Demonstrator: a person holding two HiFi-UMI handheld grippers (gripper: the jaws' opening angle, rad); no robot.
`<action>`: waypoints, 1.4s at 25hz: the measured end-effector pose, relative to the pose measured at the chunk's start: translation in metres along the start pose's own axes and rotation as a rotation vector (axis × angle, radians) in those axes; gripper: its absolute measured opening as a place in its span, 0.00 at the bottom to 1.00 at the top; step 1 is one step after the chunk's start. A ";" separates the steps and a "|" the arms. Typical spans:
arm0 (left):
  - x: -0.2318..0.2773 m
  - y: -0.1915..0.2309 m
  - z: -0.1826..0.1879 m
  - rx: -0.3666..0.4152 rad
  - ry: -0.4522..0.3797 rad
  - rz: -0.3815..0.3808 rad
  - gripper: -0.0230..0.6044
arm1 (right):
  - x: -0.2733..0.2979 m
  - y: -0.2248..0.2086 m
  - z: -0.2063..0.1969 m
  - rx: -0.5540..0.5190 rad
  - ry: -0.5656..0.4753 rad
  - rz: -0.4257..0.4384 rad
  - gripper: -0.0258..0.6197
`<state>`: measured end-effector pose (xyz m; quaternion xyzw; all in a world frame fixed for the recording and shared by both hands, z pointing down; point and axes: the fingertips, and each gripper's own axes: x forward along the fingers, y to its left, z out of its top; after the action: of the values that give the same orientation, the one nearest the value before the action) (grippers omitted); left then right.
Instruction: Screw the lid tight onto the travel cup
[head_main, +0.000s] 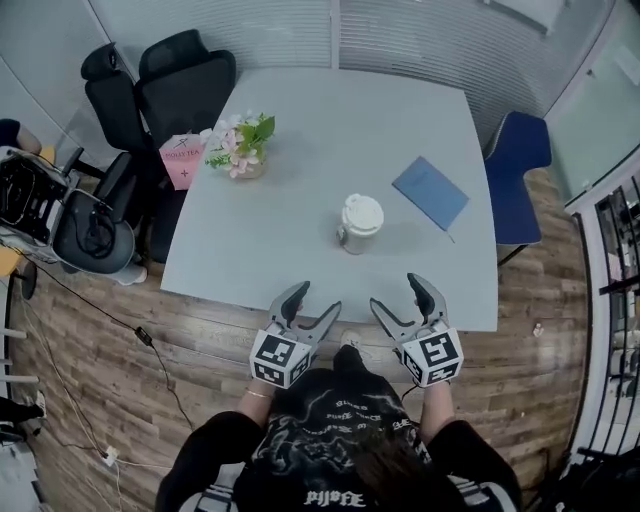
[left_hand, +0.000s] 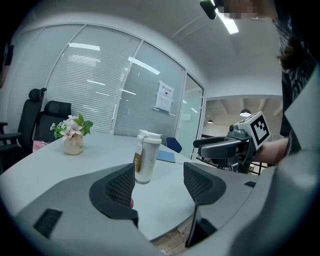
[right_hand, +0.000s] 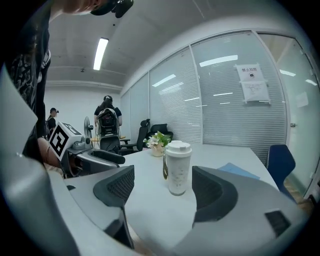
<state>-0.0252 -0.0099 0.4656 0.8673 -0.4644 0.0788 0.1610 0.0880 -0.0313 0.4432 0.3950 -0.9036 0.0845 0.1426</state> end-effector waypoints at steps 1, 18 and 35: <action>0.011 0.002 0.002 0.000 0.003 0.012 0.54 | 0.006 -0.011 0.003 -0.008 0.001 0.013 0.60; 0.102 0.032 -0.029 -0.136 0.149 0.063 0.55 | 0.076 -0.080 0.032 -0.072 0.038 0.127 0.60; 0.153 0.029 -0.019 -0.139 0.111 0.006 0.55 | 0.082 -0.101 0.033 -0.048 0.052 0.058 0.60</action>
<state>0.0358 -0.1380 0.5328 0.8470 -0.4617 0.0950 0.2459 0.1035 -0.1649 0.4428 0.3626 -0.9125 0.0771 0.1732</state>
